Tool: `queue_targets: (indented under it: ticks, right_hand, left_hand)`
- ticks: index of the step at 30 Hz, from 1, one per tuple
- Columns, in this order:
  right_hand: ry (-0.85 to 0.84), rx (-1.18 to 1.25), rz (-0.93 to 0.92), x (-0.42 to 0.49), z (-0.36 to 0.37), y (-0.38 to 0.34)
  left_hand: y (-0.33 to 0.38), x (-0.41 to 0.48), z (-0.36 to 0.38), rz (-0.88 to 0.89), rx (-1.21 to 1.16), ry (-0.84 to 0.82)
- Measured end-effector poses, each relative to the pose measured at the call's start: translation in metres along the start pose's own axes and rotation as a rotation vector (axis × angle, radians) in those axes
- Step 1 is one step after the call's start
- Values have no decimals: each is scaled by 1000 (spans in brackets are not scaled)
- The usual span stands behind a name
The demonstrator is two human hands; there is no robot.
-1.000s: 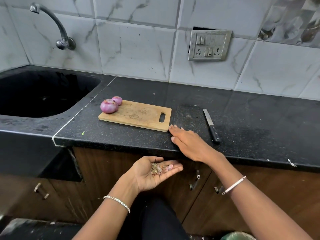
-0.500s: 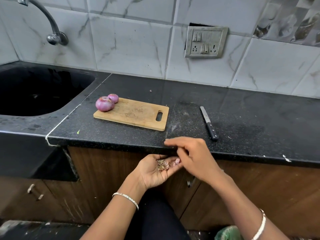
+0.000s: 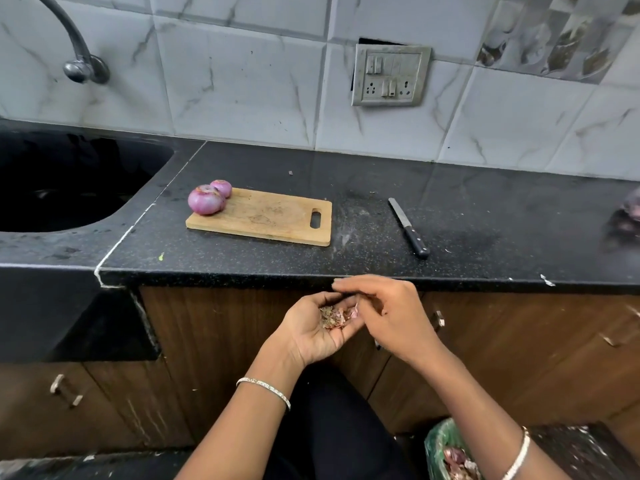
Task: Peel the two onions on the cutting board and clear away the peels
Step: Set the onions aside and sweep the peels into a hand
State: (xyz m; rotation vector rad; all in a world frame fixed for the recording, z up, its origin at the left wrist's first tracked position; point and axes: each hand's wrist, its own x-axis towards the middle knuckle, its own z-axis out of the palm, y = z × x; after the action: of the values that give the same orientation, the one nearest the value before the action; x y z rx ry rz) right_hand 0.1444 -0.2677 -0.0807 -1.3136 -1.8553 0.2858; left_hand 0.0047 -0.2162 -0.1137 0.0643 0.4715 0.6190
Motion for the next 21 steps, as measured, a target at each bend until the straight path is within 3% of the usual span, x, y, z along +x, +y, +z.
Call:
queue_targets:
  ticks: [3, 6, 12, 15, 21]
  right_hand:
    - [358, 51, 171, -15, -1, 1]
    - [642, 413, 491, -28, -7, 1]
    - [918, 1034, 1030, -61, -32, 23]
    - [1038, 1223, 1082, -78, -56, 37]
    - [1178, 1275, 1094, -114, -93, 113]
  left_hand:
    - [-10, -1, 5, -71, 26, -17]
    - [-23, 1, 11, -132, 15, -62]
    - [-80, 28, 41, -147, 174, -85]
    - [-122, 58, 51, -164, 192, -60]
    - [-199, 139, 58, -167, 206, 56]
